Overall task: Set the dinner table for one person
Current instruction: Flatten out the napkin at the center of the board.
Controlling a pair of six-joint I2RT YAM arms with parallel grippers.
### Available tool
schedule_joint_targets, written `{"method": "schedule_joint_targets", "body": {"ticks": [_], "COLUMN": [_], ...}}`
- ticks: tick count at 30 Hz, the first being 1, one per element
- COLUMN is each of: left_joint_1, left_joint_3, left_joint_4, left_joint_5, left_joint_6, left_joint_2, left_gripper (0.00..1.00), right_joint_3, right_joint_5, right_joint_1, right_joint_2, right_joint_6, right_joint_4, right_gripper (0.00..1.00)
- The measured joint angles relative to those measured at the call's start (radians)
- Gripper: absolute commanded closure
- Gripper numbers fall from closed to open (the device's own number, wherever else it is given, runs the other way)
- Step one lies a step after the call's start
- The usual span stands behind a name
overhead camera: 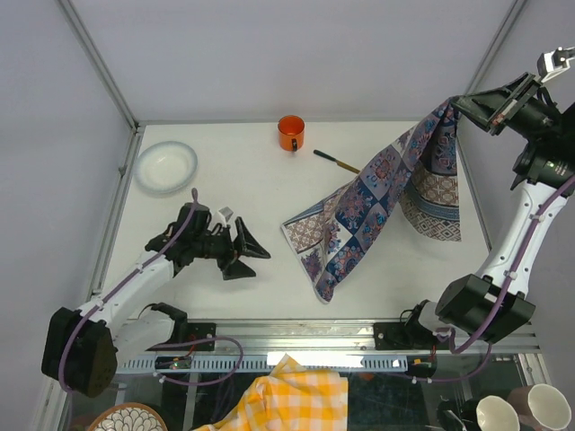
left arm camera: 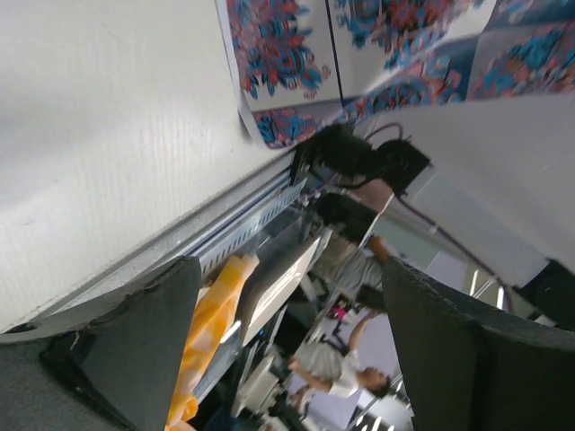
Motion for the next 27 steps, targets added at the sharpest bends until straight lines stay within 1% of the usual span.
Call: {"method": "schedule_joint_targets", "body": {"ticks": [1, 3, 6, 7, 12, 18, 22, 25, 27], "left_joint_1": [-0.059, -0.164, -0.339, -0.407, -0.637, -0.833, -0.975, -1.094, -1.156], "left_joint_3": [0.0, 0.01, 0.088, 0.137, 0.308, 0.33, 0.373, 0.457, 0.505], "left_joint_4": [0.02, 0.044, 0.019, 0.001, -0.047, -0.088, -0.148, -0.198, -0.211], "left_joint_5": [-0.011, -0.041, -0.153, -0.215, -0.482, -0.791, -1.001, -1.142, -1.22], "left_joint_6": [-0.01, -0.014, 0.032, 0.058, 0.154, 0.219, 0.234, 0.244, 0.245], "left_joint_2": [0.003, 0.024, 0.12, 0.165, 0.301, 0.386, 0.525, 0.658, 0.71], "left_gripper": [0.2, 0.22, 0.22, 0.22, 0.23, 0.25, 0.25, 0.24, 0.24], "right_joint_3": [0.002, 0.002, 0.002, 0.002, 0.008, 0.013, 0.013, 0.013, 0.013], "right_joint_5": [0.001, 0.005, 0.009, 0.011, 0.015, 0.02, 0.023, 0.024, 0.026], "right_joint_1": [0.005, 0.016, 0.034, 0.042, 0.061, 0.068, 0.069, 0.071, 0.072], "right_joint_2": [0.0, 0.0, 0.0, 0.001, 0.006, 0.011, 0.011, 0.011, 0.011], "right_joint_6": [-0.005, -0.016, -0.033, -0.04, -0.062, -0.077, -0.08, -0.081, -0.081], "right_joint_4": [-0.007, -0.02, -0.04, -0.047, -0.074, -0.09, -0.095, -0.096, -0.096], "right_gripper": [1.0, 1.0, 1.0, 1.0, 1.0, 1.0, 1.0, 1.0, 1.0]}}
